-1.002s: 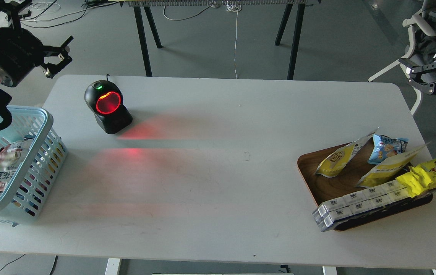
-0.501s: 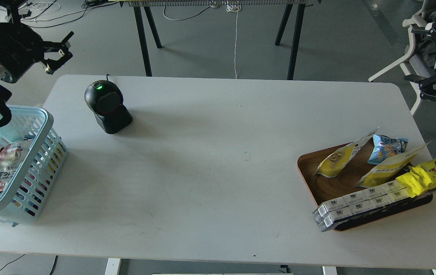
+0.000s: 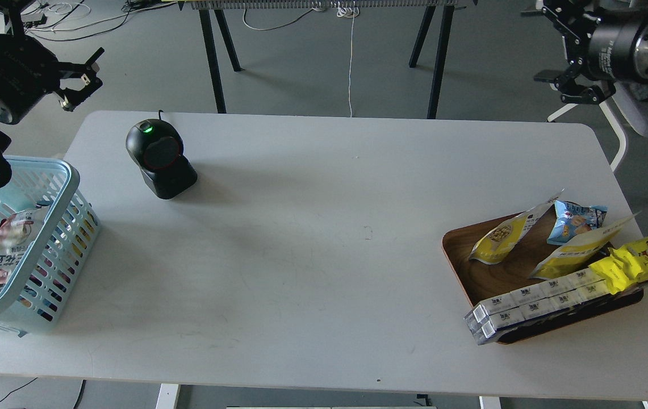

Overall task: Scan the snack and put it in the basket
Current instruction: 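Move the right gripper toward the yellow snack packets on the wooden tray, then grasp a yellow snack packet on the tray with the right gripper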

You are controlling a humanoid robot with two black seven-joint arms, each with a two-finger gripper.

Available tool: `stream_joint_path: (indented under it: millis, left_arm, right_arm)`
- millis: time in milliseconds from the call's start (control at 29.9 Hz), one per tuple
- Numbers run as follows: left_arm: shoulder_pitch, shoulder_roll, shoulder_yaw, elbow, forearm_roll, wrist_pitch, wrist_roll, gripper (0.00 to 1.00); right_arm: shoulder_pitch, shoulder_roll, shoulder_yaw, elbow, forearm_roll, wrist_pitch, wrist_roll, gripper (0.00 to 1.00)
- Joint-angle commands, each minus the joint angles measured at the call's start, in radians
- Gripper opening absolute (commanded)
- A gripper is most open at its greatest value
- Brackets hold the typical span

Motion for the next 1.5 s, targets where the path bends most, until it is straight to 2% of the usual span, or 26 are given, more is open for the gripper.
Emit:
stream_joint_path:
  millis: [0, 200, 434, 868, 1202, 1336, 1403, 1469]
  left_arm:
    - [-0.001, 0.003, -0.002, 0.0, 0.0, 0.0, 0.0, 1.0]
    - [0.002, 0.003, -0.002, -0.001, -0.002, -0.001, 0.0, 1.0]
    - [0.002, 0.005, -0.002, -0.001, -0.002, -0.003, 0.0, 1.0]
    - [0.002, 0.005, -0.002, -0.001, 0.0, -0.003, 0.0, 1.0]
    - [0.002, 0.007, -0.002, -0.001, 0.0, -0.003, 0.0, 1.0]
    - [0.002, 0.005, -0.002, -0.001, 0.0, -0.003, 0.0, 1.0]
    - [0.002, 0.005, -0.002, -0.001, 0.0, -0.003, 0.0, 1.0]
    - [0.003, 0.007, -0.002, -0.001, 0.0, -0.003, 0.0, 1.0]
  right_arm:
    - [0.142, 0.016, -0.127, 0.125, 0.01, -0.002, -0.036, 0.99]
    - [0.359, 0.008, -0.397, 0.317, 0.027, -0.032, -0.073, 0.99]
    - [0.377, -0.015, -0.542, 0.373, 0.095, -0.126, -0.11, 0.97]
    - [0.187, -0.006, -0.433, 0.371, 0.187, -0.27, -0.108, 0.94]
    - [0.029, 0.031, -0.303, 0.359, 0.204, -0.331, -0.107, 0.92]
    - [-0.012, 0.036, -0.284, 0.359, 0.204, -0.353, -0.107, 0.84]
    - [-0.032, 0.036, -0.269, 0.356, 0.202, -0.361, -0.105, 0.75]
    - [-0.057, 0.037, -0.248, 0.353, 0.204, -0.373, -0.104, 0.62]
